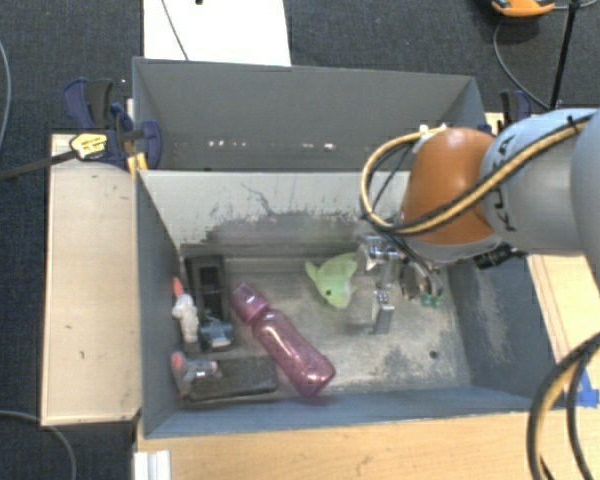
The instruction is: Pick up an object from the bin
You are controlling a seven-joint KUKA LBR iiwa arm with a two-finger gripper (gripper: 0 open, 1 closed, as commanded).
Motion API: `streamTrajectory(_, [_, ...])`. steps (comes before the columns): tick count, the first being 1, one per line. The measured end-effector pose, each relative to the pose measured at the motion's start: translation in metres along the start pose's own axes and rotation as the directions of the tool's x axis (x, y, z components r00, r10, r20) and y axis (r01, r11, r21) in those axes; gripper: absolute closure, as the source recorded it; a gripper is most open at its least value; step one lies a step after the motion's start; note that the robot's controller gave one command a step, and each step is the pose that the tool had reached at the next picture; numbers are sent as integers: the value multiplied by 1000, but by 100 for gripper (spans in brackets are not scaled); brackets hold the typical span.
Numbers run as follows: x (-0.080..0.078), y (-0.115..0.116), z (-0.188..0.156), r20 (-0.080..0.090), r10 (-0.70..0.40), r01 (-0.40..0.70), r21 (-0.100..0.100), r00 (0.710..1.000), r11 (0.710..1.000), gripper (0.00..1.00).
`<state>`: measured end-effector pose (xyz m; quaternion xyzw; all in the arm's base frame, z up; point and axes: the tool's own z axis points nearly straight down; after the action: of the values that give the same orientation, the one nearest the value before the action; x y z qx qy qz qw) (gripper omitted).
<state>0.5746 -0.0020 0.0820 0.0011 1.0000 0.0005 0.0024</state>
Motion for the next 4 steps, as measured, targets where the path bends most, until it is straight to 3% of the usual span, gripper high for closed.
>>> streamTrajectory(1, [-5,35,-39,-4,-15,15,0,1000,1000,0])
streamTrajectory(2, [-11,39,-55,4,55,-55,-1,998,998,0])
streamTrajectory(3, [2,73,14,-1,215,-215,0,977,977,0])
streamTrajectory(4, [-8,71,8,13,243,-243,-6,970,970,100])
